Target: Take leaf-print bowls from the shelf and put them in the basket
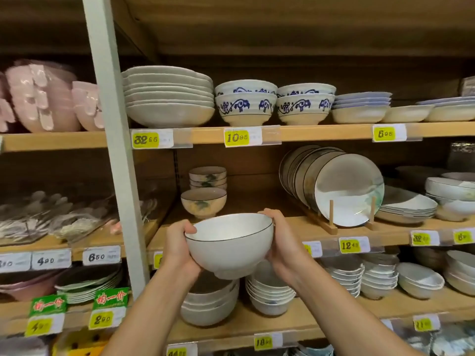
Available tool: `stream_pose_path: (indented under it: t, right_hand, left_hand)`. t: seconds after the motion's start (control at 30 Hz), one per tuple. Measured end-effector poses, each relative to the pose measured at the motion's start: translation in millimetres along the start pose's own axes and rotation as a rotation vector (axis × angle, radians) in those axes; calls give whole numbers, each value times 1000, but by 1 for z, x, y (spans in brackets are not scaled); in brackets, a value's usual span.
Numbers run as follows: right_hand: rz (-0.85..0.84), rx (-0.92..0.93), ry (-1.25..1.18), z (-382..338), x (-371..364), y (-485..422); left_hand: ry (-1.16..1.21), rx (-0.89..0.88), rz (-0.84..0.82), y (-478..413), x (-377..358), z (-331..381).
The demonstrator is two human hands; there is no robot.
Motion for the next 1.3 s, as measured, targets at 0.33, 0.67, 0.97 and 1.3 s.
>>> stream_pose_path:
  t: [0.33,0.67,0.97,1.3]
  right_hand:
    - [-46,20,-97,9,-37,-92]
    - [-140,-84,-171,25,-50,-145]
    - [-128,-247,-266,39,-47,-162]
    - [-70,-92,-268,24,-45,-162]
  left_hand:
    - [-7,-48,-122,-85,-2,64]
    - [-5,-89,-102,-127,-4,89]
    - [3,-108,39,-132,-10,94]
    - [-151,-471,29,-92,-30,68]
Point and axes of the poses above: each hand's wrist, its own y-axis away from the middle knuckle, its own x-axis out of the back of the hand, z = x × y, the point moved 8 cm from there along -y, towards the middle knuckle, and after that the axes turned 15 degrees about x, right-handed, at the moved point
